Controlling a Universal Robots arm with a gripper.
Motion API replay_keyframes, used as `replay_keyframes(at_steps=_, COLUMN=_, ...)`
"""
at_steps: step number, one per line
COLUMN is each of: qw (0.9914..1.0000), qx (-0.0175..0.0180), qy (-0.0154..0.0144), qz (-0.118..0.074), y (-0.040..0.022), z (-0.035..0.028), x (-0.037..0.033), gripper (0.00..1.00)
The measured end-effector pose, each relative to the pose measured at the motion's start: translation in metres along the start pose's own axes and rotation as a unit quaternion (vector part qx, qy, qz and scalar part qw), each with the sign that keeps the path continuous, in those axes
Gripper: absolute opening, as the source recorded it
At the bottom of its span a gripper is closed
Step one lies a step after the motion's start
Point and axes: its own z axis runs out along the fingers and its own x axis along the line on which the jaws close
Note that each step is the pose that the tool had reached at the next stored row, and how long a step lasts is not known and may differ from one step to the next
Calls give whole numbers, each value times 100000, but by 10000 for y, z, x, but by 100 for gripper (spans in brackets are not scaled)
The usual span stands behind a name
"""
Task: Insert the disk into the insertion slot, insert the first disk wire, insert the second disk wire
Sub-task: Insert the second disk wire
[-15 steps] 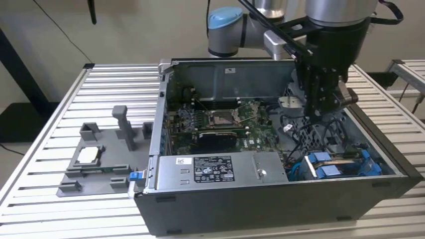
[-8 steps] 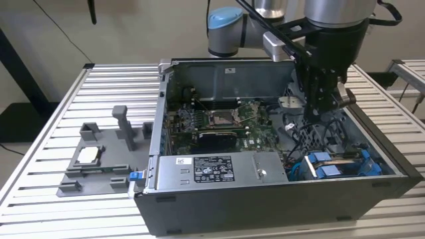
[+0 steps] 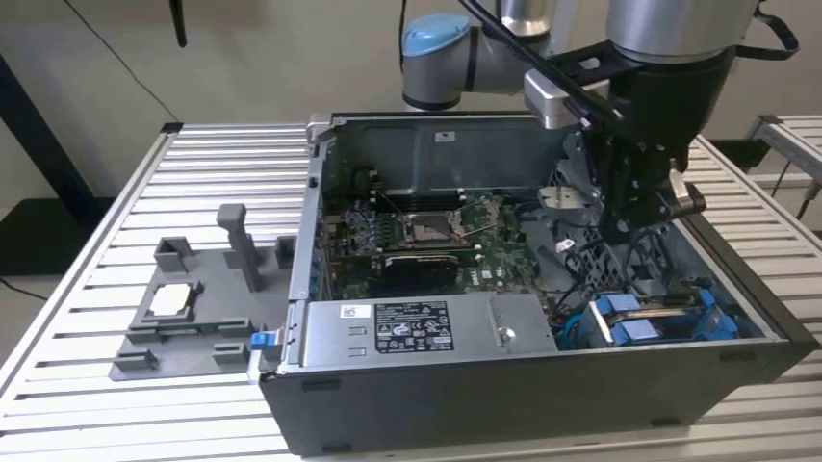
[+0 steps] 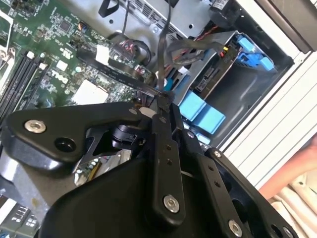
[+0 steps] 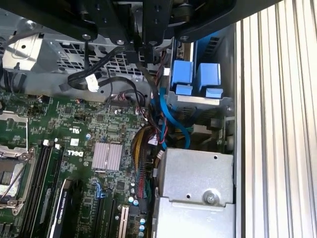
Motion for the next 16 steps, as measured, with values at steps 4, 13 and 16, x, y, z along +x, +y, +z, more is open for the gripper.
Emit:
replay_keyframes(at_steps=4, qw=99995, qx=-953, qy=-87, qz=11, y=-83, z=25, x=51, gripper=16)
replay_keyframes(at_steps=13, qw=99942, qx=-3395, qy=-316, qz=40, y=-245, z=86, x=166, gripper=16)
replay_keyframes(at_steps=16, qw=99919, qx=-3996, qy=-375, qz=49, y=-294, z=106, x=209, gripper=16)
